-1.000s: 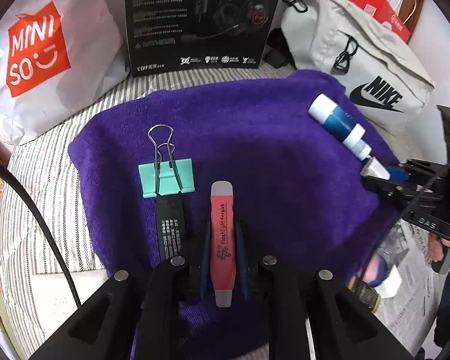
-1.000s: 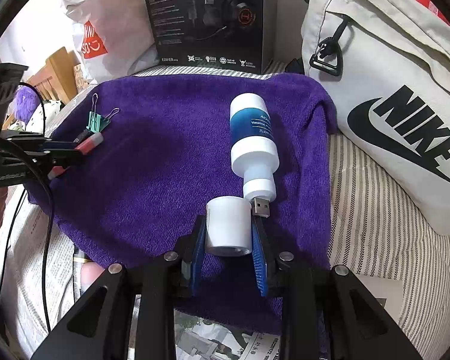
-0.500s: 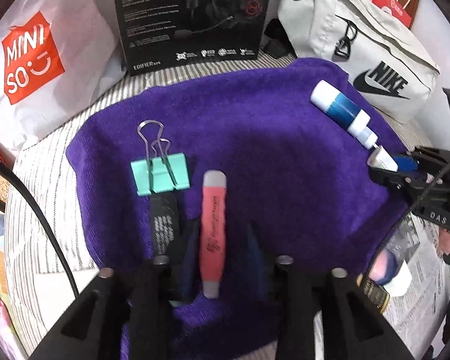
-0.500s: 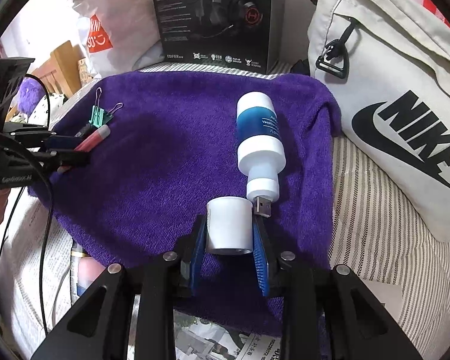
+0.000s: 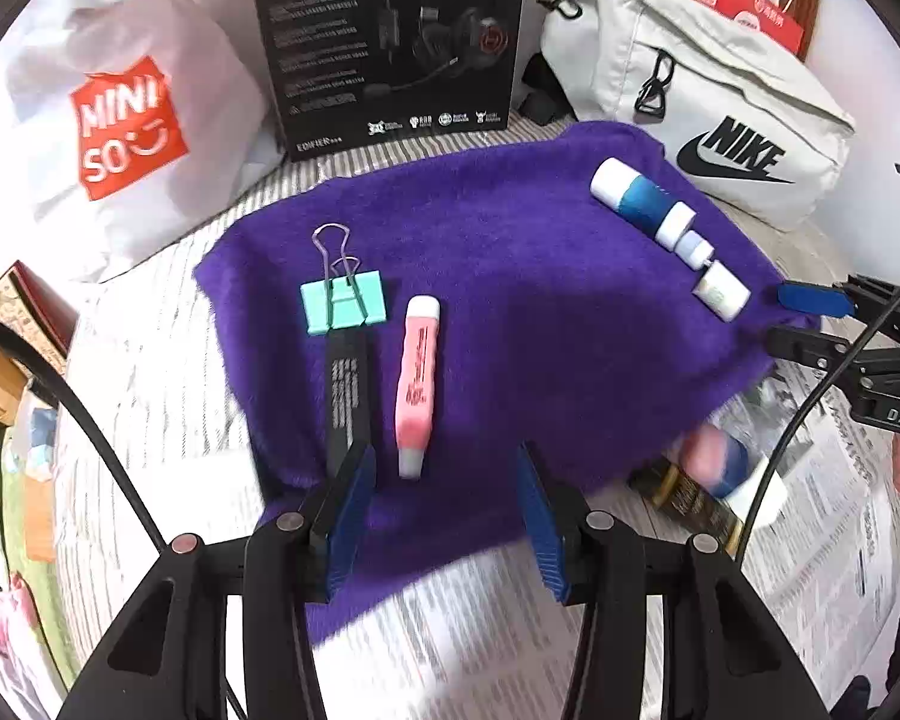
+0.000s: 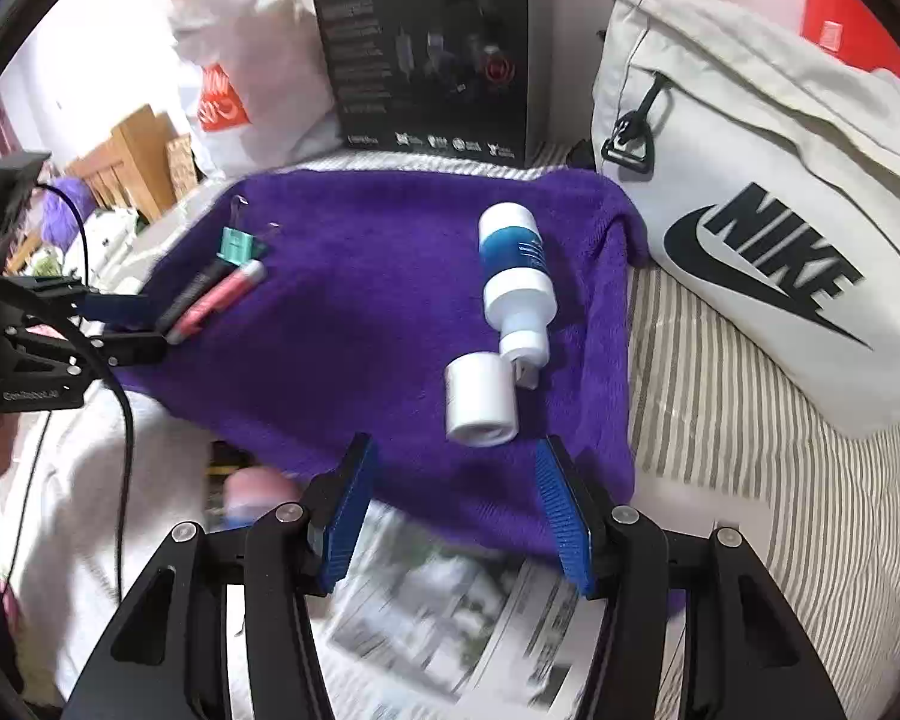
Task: Organize rigid objects
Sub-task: 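Grasp the clear plastic cube with the right tool, then grasp the Grand Reserve bottle with the left tool while the right tool lifts the clear cube, then set the bottle beside the highlighter while the right tool sets the clear cube by the Vaseline tube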
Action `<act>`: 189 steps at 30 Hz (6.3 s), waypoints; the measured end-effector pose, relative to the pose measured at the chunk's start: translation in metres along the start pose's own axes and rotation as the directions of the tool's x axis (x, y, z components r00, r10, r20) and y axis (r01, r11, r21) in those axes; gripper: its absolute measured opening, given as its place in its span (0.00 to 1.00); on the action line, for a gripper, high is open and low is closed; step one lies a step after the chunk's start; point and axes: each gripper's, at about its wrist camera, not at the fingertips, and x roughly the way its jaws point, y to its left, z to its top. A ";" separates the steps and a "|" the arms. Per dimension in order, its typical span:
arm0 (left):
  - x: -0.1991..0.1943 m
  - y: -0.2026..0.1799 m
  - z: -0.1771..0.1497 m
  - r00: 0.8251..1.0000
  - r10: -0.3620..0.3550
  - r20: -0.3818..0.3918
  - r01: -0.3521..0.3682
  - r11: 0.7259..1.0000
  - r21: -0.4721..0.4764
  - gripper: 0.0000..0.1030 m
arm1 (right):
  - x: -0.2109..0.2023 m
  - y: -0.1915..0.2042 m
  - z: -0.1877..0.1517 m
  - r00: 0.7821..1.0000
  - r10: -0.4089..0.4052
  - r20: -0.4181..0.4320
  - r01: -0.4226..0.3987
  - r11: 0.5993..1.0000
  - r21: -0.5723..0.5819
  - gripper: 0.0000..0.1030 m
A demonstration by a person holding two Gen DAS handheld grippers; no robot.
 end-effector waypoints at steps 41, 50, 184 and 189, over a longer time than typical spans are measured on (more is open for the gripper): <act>-0.003 0.002 -0.087 0.999 -0.053 0.006 0.053 0.994 -0.097 0.55 | 0.012 0.059 -0.031 0.996 -0.073 -0.054 0.067 0.992 -0.106 0.30; -0.004 0.000 -0.088 0.999 -0.053 0.007 0.054 0.994 -0.093 0.56 | 0.033 0.058 -0.029 0.994 -0.061 -0.091 0.048 0.989 -0.139 0.17; -0.033 -0.016 -0.012 0.991 -0.106 0.080 0.106 0.994 0.011 0.22 | -0.044 0.009 -0.023 0.990 0.055 0.133 -0.044 0.996 -0.083 0.17; -0.023 -0.009 0.006 0.991 -0.110 0.074 0.110 0.994 0.012 0.22 | -0.029 0.009 0.003 0.989 0.054 0.136 -0.043 0.995 -0.085 0.17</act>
